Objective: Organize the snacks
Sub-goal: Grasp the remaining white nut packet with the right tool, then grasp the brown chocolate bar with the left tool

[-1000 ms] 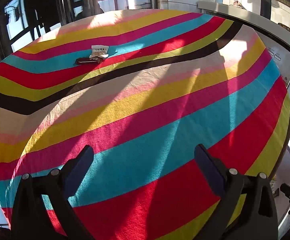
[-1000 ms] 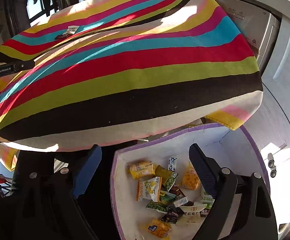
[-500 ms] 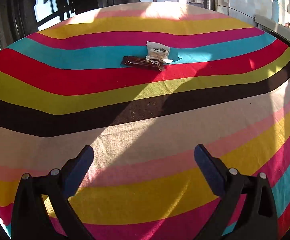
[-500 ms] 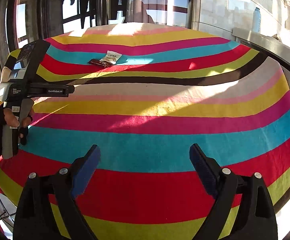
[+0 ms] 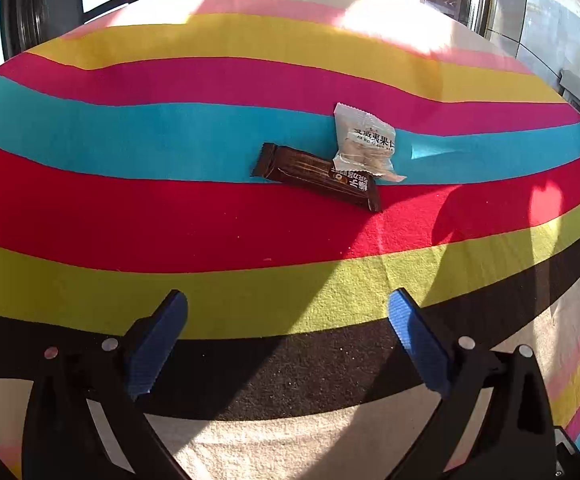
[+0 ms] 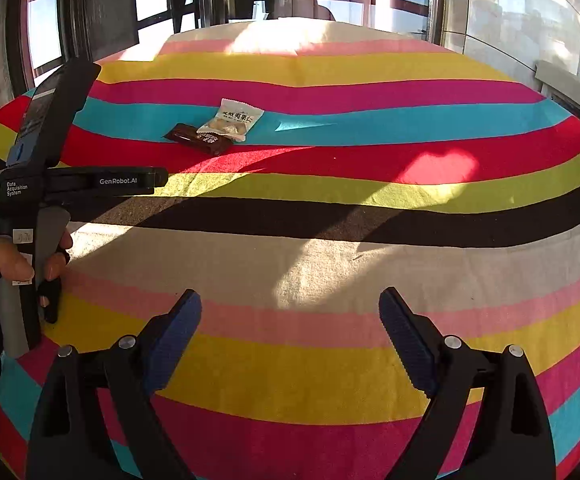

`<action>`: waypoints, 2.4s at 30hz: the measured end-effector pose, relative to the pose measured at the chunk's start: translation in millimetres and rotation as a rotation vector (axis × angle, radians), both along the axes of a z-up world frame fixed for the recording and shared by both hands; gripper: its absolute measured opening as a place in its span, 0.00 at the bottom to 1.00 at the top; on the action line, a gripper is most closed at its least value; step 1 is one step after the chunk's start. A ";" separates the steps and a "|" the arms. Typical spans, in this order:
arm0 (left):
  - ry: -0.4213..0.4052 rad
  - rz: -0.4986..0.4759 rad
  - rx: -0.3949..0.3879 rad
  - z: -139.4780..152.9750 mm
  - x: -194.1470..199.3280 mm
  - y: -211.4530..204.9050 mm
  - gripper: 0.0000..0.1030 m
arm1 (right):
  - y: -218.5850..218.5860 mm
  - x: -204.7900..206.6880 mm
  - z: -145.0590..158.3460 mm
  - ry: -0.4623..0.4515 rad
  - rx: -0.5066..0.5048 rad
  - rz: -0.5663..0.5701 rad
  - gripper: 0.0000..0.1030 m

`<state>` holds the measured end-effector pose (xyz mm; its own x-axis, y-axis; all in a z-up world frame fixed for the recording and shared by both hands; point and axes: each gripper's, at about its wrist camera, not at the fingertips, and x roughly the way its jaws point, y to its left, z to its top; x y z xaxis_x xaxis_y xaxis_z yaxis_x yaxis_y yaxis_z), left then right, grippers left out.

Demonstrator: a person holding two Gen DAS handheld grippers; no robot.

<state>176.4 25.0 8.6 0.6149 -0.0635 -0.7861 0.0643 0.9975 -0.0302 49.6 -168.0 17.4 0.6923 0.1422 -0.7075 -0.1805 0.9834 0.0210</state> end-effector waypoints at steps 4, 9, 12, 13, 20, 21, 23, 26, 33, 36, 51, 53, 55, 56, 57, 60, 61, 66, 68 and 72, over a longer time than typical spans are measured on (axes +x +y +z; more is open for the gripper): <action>0.065 0.000 0.051 -10.2 8.9 -8.1 0.98 | 12.4 33.3 -2.6 0.013 -0.045 0.035 0.85; 0.060 -0.016 0.036 -10.9 7.3 -8.4 0.98 | 36.8 93.9 -8.3 -0.022 -0.266 0.129 0.85; 0.059 -0.015 0.034 -11.2 9.8 -8.0 0.98 | 42.1 141.4 -13.1 -0.012 -0.283 0.195 0.85; 0.058 -0.015 0.034 -11.3 10.6 -8.3 0.98 | 43.8 156.5 -12.6 -0.015 -0.281 0.216 0.85; 0.053 -0.011 0.019 -13.1 14.5 -5.6 0.98 | 70.5 224.8 -10.2 -0.031 -0.254 0.423 0.86; 0.052 -0.010 0.017 -12.9 14.2 -5.4 0.98 | 74.9 230.4 -9.7 -0.032 -0.249 0.453 0.86; 0.051 -0.010 0.016 -12.9 14.2 -5.1 0.98 | 83.6 240.4 -8.3 -0.043 -0.258 0.507 0.86; 0.049 -0.009 0.010 -12.6 14.6 -5.5 0.98 | 95.1 252.9 -6.6 -0.047 -0.269 0.581 0.96; 0.046 -0.005 0.010 -7.6 8.0 0.2 0.98 | 100.3 261.3 3.4 -0.039 -0.251 0.586 0.96; 0.046 -0.005 0.010 -7.9 9.3 1.1 0.98 | 102.8 255.8 2.3 -0.026 -0.246 0.485 0.86; 0.007 0.004 -0.169 3.7 5.6 28.5 0.98 | -21.7 61.9 5.7 0.074 0.170 0.069 0.39; 0.013 0.015 -0.181 5.1 7.5 31.3 0.98 | -37.7 50.3 4.3 0.083 0.246 0.044 0.39; 0.034 0.039 -0.155 5.7 11.6 30.5 0.98 | -44.5 46.8 2.9 0.072 0.283 0.041 0.39; 0.047 0.051 -0.129 9.0 13.8 25.7 0.98 | -46.8 53.7 -2.1 0.071 0.295 0.039 0.39; 0.046 0.049 -0.100 11.8 17.2 22.8 0.98 | -43.4 49.7 0.6 0.077 0.306 0.036 0.39; 0.025 -0.060 0.097 23.0 35.9 7.4 0.98 | -32.3 46.8 -2.4 0.086 0.342 0.055 0.39; 0.020 -0.116 0.151 25.3 45.4 2.0 0.98 | -34.5 46.9 -2.8 0.088 0.359 0.058 0.39; 0.040 -0.331 0.284 24.4 94.9 -0.6 0.98 | -29.8 46.6 -7.9 0.098 0.383 0.054 0.39; 0.072 -0.383 0.292 19.2 102.6 3.0 0.96 | -28.3 47.7 -10.0 0.102 0.387 0.051 0.39; 0.122 -0.426 0.162 26.1 81.0 10.2 0.26 | -27.9 50.0 -11.5 0.103 0.401 0.044 0.39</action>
